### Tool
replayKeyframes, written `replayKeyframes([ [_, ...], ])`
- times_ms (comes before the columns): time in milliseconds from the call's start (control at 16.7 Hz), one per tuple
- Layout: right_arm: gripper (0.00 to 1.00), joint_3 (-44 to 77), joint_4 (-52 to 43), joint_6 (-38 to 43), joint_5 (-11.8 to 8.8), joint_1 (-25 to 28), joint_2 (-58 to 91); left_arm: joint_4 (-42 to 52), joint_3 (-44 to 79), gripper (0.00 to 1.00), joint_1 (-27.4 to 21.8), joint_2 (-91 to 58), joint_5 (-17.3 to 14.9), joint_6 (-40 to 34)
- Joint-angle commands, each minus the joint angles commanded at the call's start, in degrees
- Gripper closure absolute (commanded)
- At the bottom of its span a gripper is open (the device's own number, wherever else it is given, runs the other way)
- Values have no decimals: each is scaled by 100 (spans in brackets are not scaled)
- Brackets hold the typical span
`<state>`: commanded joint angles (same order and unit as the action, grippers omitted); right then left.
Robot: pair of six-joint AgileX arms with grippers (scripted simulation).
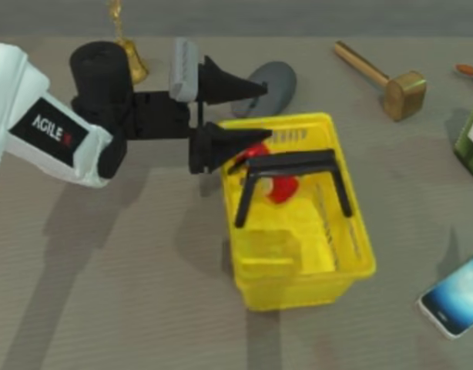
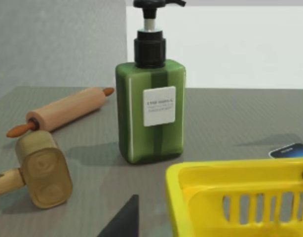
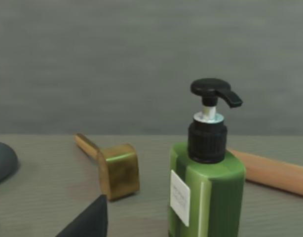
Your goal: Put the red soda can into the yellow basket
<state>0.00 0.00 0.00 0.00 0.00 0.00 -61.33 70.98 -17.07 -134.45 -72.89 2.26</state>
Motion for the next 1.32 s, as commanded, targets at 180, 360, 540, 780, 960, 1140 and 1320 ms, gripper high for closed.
replayKeyframes([
  [180, 0, 0, 0, 0, 0, 0, 0, 0, 0, 0, 0, 0, 0, 0],
  [360, 0, 0, 0, 0, 0, 0, 0, 0, 0, 0, 0, 0, 0, 0],
  [540, 0, 0, 0, 0, 0, 0, 0, 13, 6, 0, -19, 22, 14, 6],
  [780, 0, 537, -447, -330, -14, 230, 540, 317, -295, 0, 48, 551, 349, -93],
  [960, 0, 1499, -1180, -861, -16, 575, 1522, 818, -801, 0, 200, 1525, 924, -229],
  [1140, 0, 2871, -2167, -1561, -12, 1019, 2972, 1510, -1520, 0, 429, 2897, 1718, -376],
  [1320, 0, 4475, -3298, -2348, -15, 1519, 4692, 2347, -2423, 0, 704, 4567, 2664, -497],
])
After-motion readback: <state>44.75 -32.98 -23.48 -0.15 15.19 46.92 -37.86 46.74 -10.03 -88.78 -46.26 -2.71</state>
